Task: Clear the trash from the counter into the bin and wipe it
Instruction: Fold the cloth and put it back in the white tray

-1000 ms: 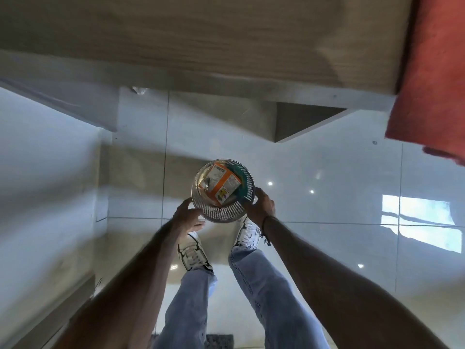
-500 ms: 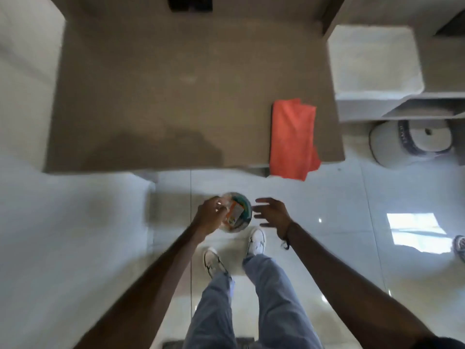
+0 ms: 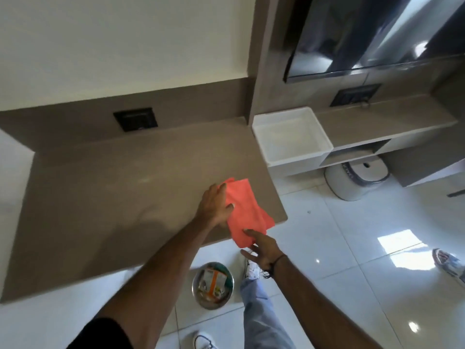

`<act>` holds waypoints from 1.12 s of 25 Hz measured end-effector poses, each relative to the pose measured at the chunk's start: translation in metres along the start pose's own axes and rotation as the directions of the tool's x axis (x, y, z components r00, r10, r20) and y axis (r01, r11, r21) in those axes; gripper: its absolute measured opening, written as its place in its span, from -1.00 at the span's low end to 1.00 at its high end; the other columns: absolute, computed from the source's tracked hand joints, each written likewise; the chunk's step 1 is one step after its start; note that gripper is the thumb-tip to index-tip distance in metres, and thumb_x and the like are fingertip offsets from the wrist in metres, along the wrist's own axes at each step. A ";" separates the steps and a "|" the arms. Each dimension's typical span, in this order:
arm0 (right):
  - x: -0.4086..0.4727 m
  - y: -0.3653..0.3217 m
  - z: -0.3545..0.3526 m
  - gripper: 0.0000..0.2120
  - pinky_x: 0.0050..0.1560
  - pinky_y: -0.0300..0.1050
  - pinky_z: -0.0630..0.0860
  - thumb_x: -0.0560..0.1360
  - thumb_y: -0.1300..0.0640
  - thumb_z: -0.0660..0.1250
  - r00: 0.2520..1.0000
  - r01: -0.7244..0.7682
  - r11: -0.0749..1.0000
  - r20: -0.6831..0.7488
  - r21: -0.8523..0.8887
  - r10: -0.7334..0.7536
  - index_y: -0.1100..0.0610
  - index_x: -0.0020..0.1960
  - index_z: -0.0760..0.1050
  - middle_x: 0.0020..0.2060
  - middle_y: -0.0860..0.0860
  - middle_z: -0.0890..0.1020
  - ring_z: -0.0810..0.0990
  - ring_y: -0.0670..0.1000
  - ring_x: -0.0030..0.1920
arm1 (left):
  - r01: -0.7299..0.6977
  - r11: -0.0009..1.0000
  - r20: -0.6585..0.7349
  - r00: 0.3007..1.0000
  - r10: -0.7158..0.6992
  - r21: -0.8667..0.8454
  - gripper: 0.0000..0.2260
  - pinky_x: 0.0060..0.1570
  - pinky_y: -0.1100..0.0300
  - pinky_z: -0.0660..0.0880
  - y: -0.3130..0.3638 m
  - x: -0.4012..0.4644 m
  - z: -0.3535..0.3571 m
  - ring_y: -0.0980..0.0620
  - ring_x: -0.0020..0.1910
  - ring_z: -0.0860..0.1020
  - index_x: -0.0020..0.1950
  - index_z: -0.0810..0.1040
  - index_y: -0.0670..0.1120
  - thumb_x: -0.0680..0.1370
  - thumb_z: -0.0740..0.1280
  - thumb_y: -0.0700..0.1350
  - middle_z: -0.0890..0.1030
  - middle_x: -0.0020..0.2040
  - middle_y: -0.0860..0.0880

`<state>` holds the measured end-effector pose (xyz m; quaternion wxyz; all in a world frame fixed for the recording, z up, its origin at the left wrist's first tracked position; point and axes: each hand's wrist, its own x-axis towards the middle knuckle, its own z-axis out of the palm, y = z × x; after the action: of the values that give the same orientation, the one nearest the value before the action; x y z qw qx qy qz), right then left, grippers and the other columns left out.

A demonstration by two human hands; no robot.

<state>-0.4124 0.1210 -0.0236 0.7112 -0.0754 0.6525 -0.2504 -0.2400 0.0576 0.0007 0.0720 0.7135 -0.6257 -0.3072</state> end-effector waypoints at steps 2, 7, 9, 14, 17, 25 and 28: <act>0.012 -0.017 -0.003 -0.52 -0.33 -0.06 0.65 0.34 0.24 0.59 0.999 -0.036 0.997 -0.035 -0.061 0.034 0.28 0.18 0.49 -0.08 0.16 0.65 0.66 0.08 -0.19 | 0.078 0.993 -0.026 0.997 -0.076 0.090 -0.35 0.44 -0.07 0.37 0.005 0.033 0.005 -0.22 0.45 0.37 0.56 0.29 -0.05 0.51 0.43 0.02 0.39 0.46 -0.17; 0.029 -0.064 -0.023 -0.65 -0.52 -0.18 0.56 0.39 0.21 0.57 0.979 -0.195 0.959 0.010 -0.206 0.201 0.29 0.06 0.51 -0.35 0.15 0.65 0.61 0.02 -0.49 | 0.016 1.000 0.220 0.975 -0.019 0.015 -0.56 0.22 0.19 0.46 0.050 0.120 -0.008 -0.12 0.28 0.57 0.30 0.57 -0.11 0.42 0.47 -0.26 0.63 0.29 -0.13; 0.032 -0.080 -0.035 -0.84 -0.44 -0.18 0.61 0.47 0.23 0.48 0.963 -0.233 0.948 0.081 -0.218 0.256 0.28 -0.02 0.58 -0.37 0.13 0.68 0.64 0.01 -0.47 | -0.020 1.000 0.264 0.964 0.018 0.004 -0.59 0.16 0.19 0.48 0.075 0.153 -0.015 -0.10 0.23 0.59 0.24 0.61 -0.08 0.40 0.48 -0.25 0.65 0.25 -0.10; 0.052 -0.126 -0.049 -0.88 -0.25 0.05 0.63 0.45 0.33 0.45 0.997 -0.071 0.984 -0.017 -0.163 0.069 0.27 -0.26 0.60 -0.38 0.22 0.64 0.63 0.14 -0.39 | -0.099 0.995 0.290 0.952 0.096 -0.004 -0.58 0.23 0.06 0.57 0.129 0.221 -0.022 -0.13 0.22 0.61 0.27 0.61 -0.08 0.41 0.44 -0.26 0.66 0.25 -0.12; 0.079 -0.172 -0.050 -0.86 -0.21 0.14 0.70 0.30 0.13 0.56 0.948 0.139 0.909 -0.211 -0.394 -0.237 0.13 -0.34 0.61 -0.38 0.10 0.70 0.65 0.07 -0.39 | -0.105 0.994 0.289 0.952 0.102 -0.007 -0.58 0.23 0.02 0.58 0.148 0.251 -0.030 -0.13 0.22 0.61 0.26 0.63 -0.08 0.41 0.42 -0.30 0.67 0.25 -0.11; 0.151 -0.253 -0.052 -0.07 0.19 0.06 0.48 0.32 -0.04 0.62 0.977 0.084 0.890 0.215 -0.448 0.016 -0.05 0.53 0.17 0.43 -0.03 0.40 0.45 0.10 0.35 | -0.196 0.977 0.450 0.867 0.214 -0.087 -0.60 0.20 -0.04 0.61 0.176 0.296 -0.045 -0.11 0.17 0.63 0.17 0.70 -0.10 0.37 0.46 -0.38 0.70 0.16 -0.11; 0.158 -0.263 -0.054 -0.39 -0.22 -0.32 0.48 0.36 0.04 0.60 0.960 0.194 0.785 0.279 -0.589 -0.028 0.04 0.35 0.48 0.17 -0.05 0.59 0.56 -0.13 -0.03 | -0.206 0.976 0.520 0.827 0.212 -0.071 -0.61 0.16 0.08 0.57 0.179 0.305 -0.054 -0.03 0.13 0.58 0.18 0.69 -0.08 0.39 0.51 -0.35 0.67 0.18 -0.08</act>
<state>-0.5285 -0.1658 -0.0577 0.7102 -0.3710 0.5957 -0.0563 -0.3545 -0.2799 0.0249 -0.0638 0.5293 -0.6938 -0.4842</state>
